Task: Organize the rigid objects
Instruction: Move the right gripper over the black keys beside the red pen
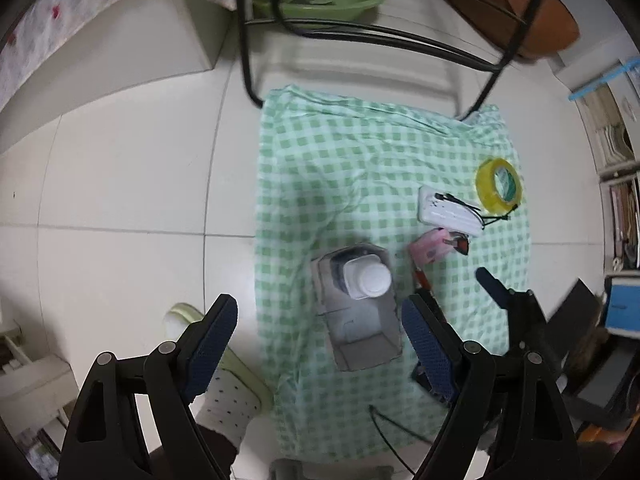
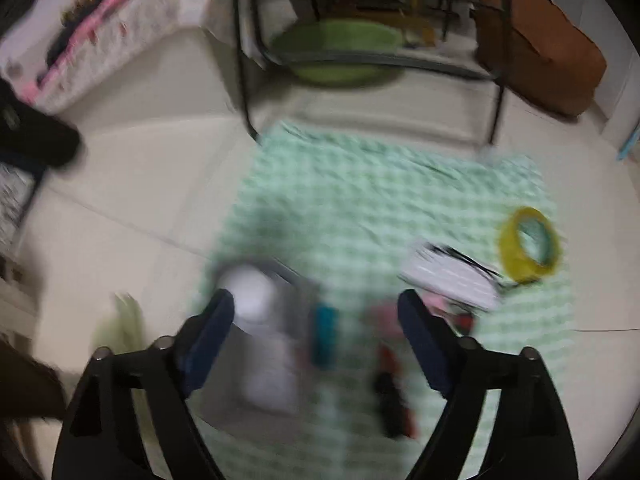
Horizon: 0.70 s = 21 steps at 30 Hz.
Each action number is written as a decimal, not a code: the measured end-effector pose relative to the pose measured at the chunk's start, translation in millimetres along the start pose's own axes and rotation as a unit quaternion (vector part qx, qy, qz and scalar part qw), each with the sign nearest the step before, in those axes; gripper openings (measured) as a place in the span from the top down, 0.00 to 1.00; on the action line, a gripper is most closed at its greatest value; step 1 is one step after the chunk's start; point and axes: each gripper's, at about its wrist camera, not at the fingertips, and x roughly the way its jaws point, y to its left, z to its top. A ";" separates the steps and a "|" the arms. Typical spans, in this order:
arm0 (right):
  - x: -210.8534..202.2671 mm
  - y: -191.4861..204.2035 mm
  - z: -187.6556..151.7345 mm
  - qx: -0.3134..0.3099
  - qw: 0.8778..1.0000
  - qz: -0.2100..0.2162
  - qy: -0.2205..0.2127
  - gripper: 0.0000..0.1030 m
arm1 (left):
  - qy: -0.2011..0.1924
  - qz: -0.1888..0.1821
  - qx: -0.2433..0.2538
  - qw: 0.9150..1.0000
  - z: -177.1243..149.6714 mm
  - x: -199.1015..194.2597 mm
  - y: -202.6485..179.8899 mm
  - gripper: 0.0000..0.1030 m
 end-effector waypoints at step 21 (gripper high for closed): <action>119.1 -68.8 -104.0 0.041 0.970 0.009 0.241 0.60 | 0.081 0.001 0.081 0.993 -9.5 47.3 -38.4 0.00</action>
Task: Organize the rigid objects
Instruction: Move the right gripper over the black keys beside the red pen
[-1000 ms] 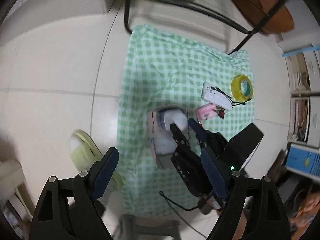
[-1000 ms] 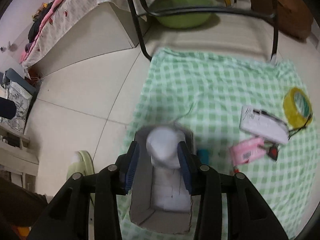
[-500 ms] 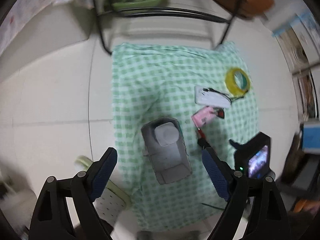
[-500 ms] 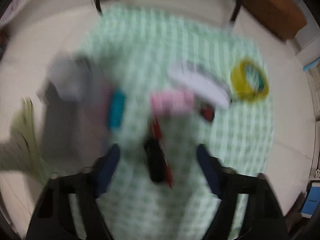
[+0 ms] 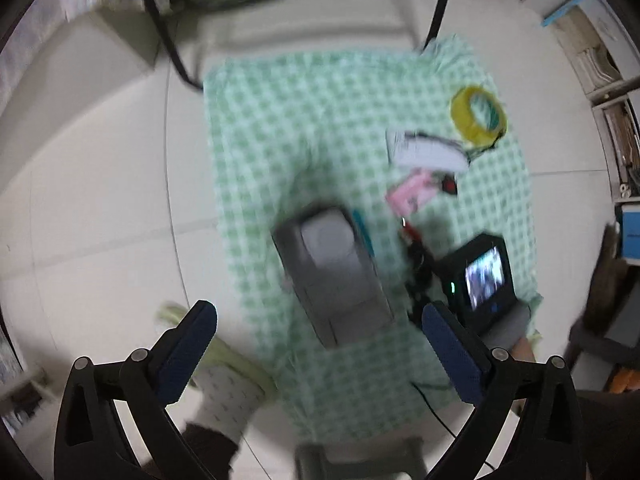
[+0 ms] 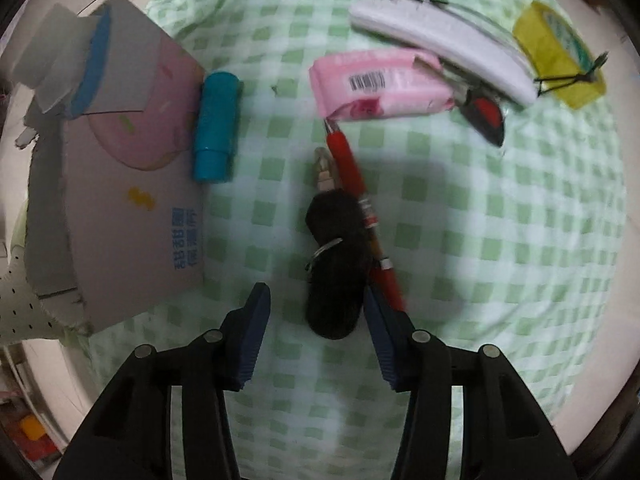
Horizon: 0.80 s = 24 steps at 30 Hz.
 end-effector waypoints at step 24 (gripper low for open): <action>-63.0 11.2 -22.9 -0.018 1.000 -0.004 -0.018 0.75 | 0.014 -0.050 -0.020 0.998 -10.0 -5.6 -4.5 0.00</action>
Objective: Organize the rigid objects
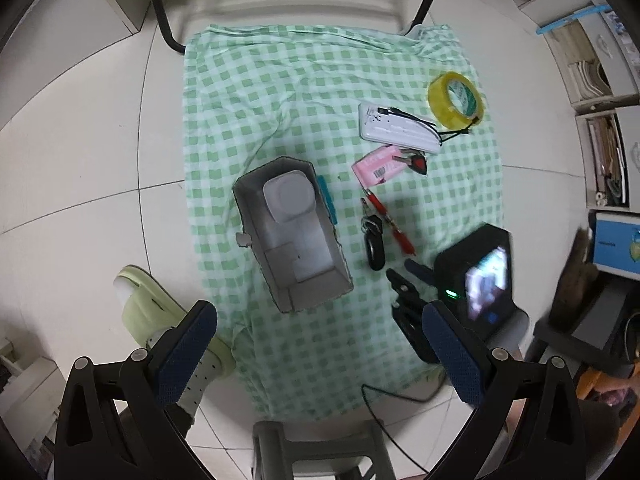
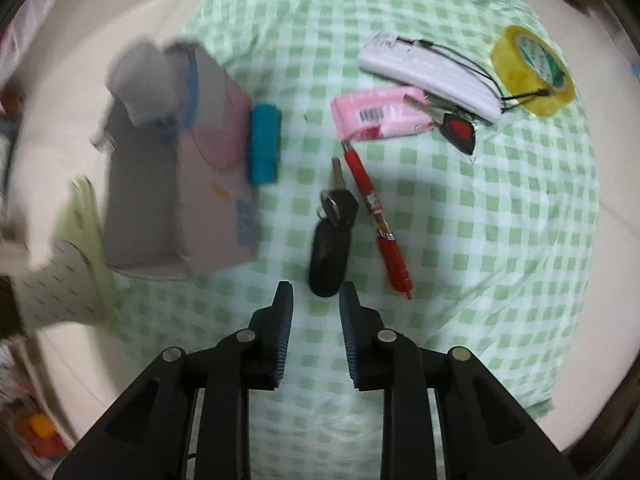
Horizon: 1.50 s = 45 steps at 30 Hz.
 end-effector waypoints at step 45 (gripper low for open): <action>-6.1 10.5 -16.5 -0.140 0.983 -0.114 0.040 0.69 | -0.014 0.003 0.094 0.995 -35.0 9.1 -5.7 0.00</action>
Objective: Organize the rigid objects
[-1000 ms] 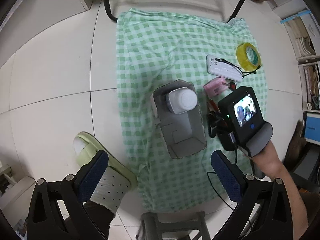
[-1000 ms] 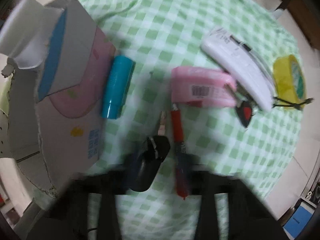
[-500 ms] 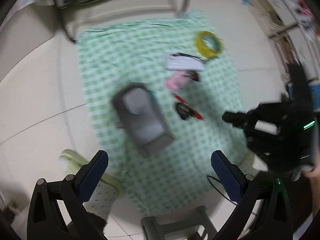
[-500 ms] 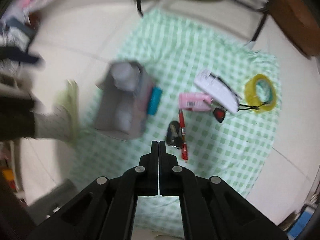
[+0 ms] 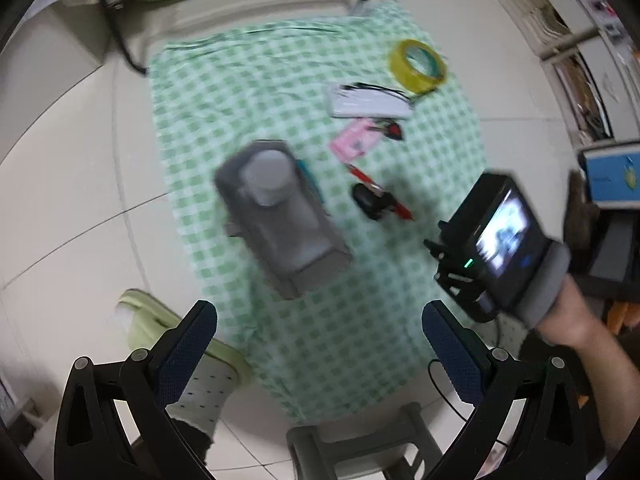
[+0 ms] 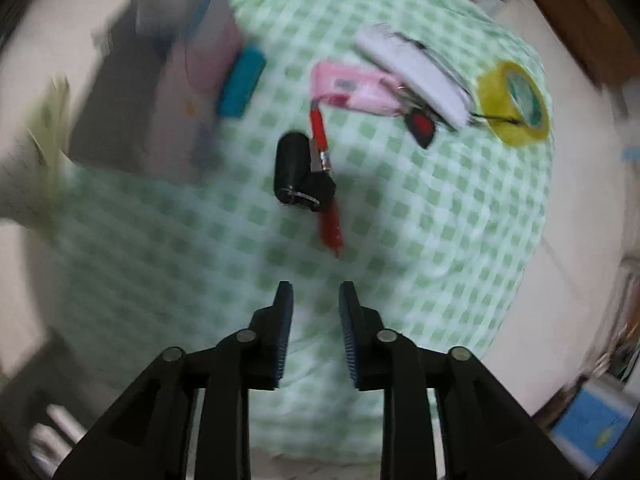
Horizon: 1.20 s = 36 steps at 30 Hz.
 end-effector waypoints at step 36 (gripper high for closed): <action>-83.9 -29.8 -19.3 0.067 0.988 0.128 -0.045 0.45 | 0.021 0.016 0.075 0.997 3.5 21.4 -38.0 0.00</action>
